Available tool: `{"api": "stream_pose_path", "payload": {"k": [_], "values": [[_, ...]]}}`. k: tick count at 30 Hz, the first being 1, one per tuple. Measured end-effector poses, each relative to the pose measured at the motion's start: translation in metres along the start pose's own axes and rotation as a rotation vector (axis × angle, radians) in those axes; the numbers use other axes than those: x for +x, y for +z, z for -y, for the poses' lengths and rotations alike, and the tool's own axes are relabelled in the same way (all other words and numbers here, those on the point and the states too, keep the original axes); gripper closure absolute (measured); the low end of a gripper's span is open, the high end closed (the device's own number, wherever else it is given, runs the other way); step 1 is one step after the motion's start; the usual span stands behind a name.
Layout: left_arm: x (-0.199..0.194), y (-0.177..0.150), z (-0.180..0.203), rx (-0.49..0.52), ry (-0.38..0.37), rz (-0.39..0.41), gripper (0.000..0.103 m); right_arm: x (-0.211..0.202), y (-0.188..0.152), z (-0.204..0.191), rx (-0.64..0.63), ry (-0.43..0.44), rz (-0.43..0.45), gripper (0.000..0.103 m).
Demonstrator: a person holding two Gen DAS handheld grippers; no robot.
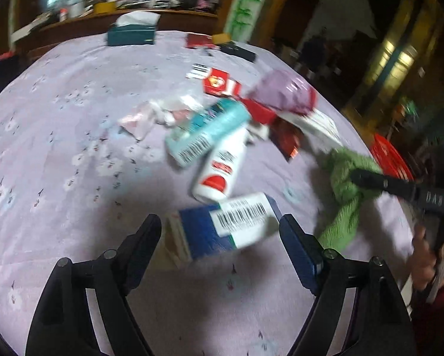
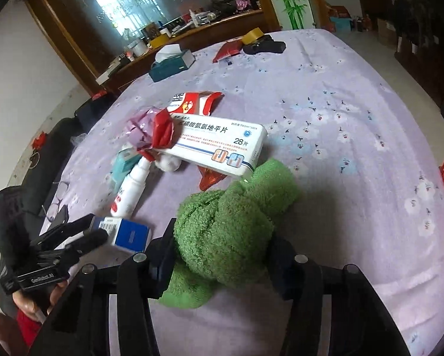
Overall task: Collect trash
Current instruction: 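Grasp the green towel with the right tool while the left tool grasps the blue-white medicine box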
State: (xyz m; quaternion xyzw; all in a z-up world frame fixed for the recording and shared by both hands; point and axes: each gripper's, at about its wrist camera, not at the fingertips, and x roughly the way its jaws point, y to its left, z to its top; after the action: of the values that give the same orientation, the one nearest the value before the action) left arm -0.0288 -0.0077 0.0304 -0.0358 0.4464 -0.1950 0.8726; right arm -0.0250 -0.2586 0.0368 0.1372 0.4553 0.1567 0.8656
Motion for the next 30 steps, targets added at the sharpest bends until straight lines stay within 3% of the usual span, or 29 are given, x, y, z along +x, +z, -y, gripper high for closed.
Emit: {"api": "stream_pose_path", "payload": {"k": [3, 5, 8, 11, 16, 19, 21, 22, 23, 25, 30], "values": [[-0.006, -0.016, 0.016, 0.114, -0.075, -0.042, 0.023, -0.008, -0.002, 0.000, -0.003, -0.003, 0.006, 0.046], [-0.017, -0.027, 0.026, 0.186, -0.100, -0.029, 0.023, -0.010, -0.002, 0.001, 0.006, -0.011, 0.010, 0.046], [-0.035, -0.024, 0.017, 0.175, -0.138, 0.012, 0.023, -0.011, 0.000, 0.001, 0.013, -0.025, 0.010, 0.046], [-0.034, -0.007, 0.007, 0.171, -0.074, 0.055, 0.020, -0.013, 0.004, 0.000, 0.020, -0.038, 0.015, 0.046], [0.002, 0.007, 0.011, 0.177, -0.197, -0.068, 0.020, -0.017, 0.010, -0.004, 0.033, -0.074, 0.039, 0.046], [0.013, 0.006, 0.017, 0.250, -0.180, -0.117, 0.020, -0.021, 0.010, -0.004, 0.044, -0.102, 0.054, 0.046], [0.016, 0.004, 0.014, 0.238, -0.201, -0.126, 0.020, -0.023, 0.009, -0.004, 0.051, -0.111, 0.058, 0.046], [0.020, 0.004, 0.014, 0.224, -0.204, -0.136, 0.022, -0.024, 0.008, -0.004, 0.054, -0.118, 0.063, 0.046], [0.023, 0.004, 0.013, 0.213, -0.192, -0.137, 0.033, -0.025, 0.007, -0.004, 0.057, -0.124, 0.068, 0.046], [0.028, 0.002, 0.017, 0.219, -0.152, -0.141, 0.046, -0.029, 0.004, -0.006, 0.068, -0.130, 0.079, 0.046], [0.029, -0.004, 0.035, 0.252, -0.085, -0.108, 0.051, -0.036, -0.006, -0.010, 0.056, -0.130, 0.095, 0.046]]}}
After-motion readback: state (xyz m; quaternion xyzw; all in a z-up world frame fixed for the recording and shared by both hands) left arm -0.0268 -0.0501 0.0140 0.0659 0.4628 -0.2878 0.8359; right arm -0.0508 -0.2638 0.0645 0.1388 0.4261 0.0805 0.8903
